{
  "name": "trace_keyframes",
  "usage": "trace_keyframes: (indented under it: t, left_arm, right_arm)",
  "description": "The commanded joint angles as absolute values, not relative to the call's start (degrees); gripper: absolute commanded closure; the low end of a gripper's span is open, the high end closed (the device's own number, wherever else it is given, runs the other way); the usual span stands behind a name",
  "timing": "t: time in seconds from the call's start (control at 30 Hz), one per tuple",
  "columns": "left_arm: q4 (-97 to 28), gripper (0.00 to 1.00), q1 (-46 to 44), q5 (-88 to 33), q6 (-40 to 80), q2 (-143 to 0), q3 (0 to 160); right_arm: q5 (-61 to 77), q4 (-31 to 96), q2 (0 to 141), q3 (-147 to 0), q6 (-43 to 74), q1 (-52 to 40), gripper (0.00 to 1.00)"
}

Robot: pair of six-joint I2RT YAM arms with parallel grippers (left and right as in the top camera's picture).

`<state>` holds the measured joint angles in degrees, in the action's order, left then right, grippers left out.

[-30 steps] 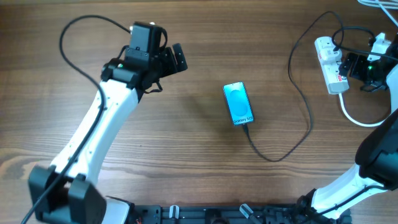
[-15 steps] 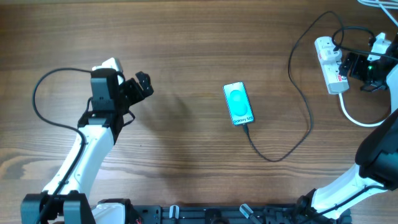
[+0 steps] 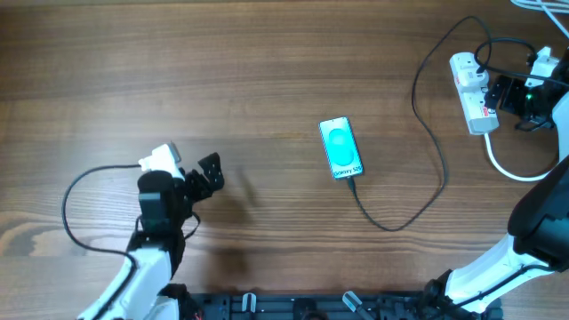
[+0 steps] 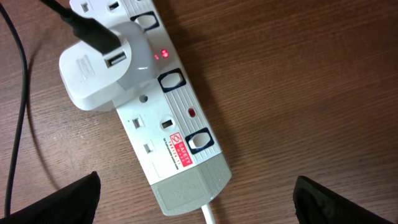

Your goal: Plug charger to phone and switch on socket

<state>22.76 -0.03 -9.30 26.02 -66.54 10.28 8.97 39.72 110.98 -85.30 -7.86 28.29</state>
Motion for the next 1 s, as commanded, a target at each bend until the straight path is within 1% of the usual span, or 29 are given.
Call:
trace_keyframes:
  t: [0.0, 0.3, 0.7, 0.97]
  left_arm:
    - [23.2, 0.00, 0.3, -8.6, 26.2, -61.3, 6.6]
    - [22.4, 0.00, 0.3, -8.3, 26.2, -49.3, 0.3]
    - [2.8, 0.00, 0.3, -5.8, 26.2, -32.2, 0.3]
    - [-0.6, 0.00, 0.0, -4.6, 26.1, -27.3, 0.3]
  right_arm:
    - [9.1, 39.7, 111.2, -85.1, -8.9, 28.4, 0.00]
    - [9.1, 39.7, 111.2, -85.1, -8.9, 28.4, 0.00]
    - [9.1, 39.7, 111.2, -85.1, -8.9, 28.4, 0.00]
    - [9.1, 39.7, 111.2, -85.1, -8.9, 28.4, 0.00]
